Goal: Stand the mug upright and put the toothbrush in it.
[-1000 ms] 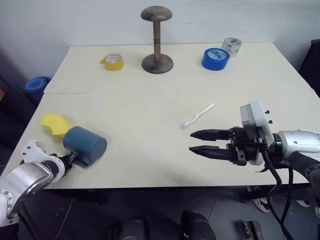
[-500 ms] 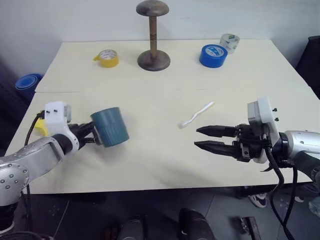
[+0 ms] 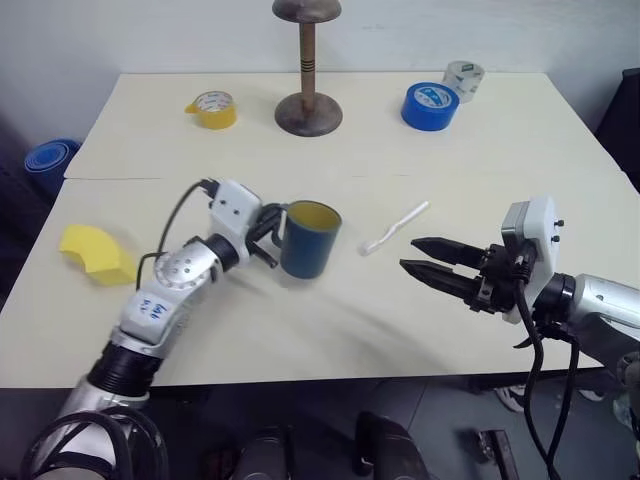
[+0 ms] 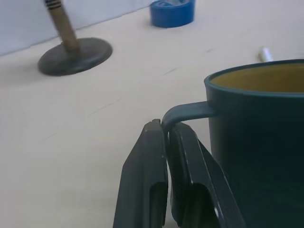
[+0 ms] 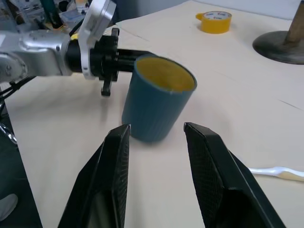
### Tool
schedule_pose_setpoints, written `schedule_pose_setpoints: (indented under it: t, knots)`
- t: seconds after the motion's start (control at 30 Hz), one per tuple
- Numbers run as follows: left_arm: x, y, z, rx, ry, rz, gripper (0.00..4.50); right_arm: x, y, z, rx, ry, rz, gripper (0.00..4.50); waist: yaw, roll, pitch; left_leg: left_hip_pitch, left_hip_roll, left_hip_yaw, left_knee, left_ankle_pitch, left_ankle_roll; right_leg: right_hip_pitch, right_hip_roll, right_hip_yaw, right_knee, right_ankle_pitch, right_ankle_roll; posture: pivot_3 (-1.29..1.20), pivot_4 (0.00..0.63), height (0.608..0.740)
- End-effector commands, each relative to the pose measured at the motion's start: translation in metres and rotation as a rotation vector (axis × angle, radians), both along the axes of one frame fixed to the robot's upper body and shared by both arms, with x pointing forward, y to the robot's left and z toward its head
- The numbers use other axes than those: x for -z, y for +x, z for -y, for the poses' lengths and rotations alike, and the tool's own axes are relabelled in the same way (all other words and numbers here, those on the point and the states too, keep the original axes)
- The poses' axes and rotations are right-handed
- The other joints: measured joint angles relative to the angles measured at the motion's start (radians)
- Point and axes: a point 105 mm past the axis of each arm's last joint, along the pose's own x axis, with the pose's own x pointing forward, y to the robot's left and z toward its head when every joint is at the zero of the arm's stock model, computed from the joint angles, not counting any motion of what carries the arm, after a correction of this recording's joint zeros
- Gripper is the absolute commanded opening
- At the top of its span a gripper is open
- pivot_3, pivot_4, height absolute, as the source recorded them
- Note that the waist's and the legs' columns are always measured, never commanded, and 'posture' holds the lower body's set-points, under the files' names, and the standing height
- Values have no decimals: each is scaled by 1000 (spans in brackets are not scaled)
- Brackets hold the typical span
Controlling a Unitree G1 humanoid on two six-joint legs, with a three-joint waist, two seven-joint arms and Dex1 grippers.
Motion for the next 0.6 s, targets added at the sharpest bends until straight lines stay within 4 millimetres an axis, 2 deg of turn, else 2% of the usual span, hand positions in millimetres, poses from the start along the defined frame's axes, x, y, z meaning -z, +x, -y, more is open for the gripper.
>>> schedule_pose_setpoints:
  t: [0.03,0.2,0.3,0.4,0.53,0.57,0.6]
  knots:
    - [4,3,1,-19,-8,77,52,-14,-9,-2,-9,5,67,1814,1,0,0,0,0,0,1,0,0,0,0,0,0,0,1,0,150,740]
    - [19,1,3,-52,-34,111,52,-16,-7,0,-4,-9,61,1814,0,-1,0,-1,0,-2,8,0,2,2,-2,0,3,1,1,0,150,740]
    - [22,-2,-4,-83,-23,133,755,-14,-5,2,-6,-27,51,1814,0,-1,0,-1,1,-2,13,0,3,3,-2,0,5,3,0,0,150,740]
    - [19,-8,-10,-83,-17,137,1696,-11,-2,6,-13,-66,37,1814,0,-1,0,-1,1,-2,13,0,4,3,-3,1,6,4,0,0,150,740]
    - [3,-24,-26,-69,-7,123,2978,-8,8,18,-47,-164,20,1814,-2,-1,1,-2,1,-3,13,0,4,2,-3,1,5,4,0,0,150,740]
    - [-2,-30,-30,-66,-7,125,3227,-8,11,20,-58,-184,15,1814,-2,-1,1,-3,1,-3,13,0,4,2,-3,1,5,4,0,0,150,740]
    - [-7,-36,-35,-61,-8,111,3227,-7,14,22,-67,-214,17,1814,-4,-1,1,-3,2,-3,13,0,4,1,-3,1,5,4,0,0,150,740]
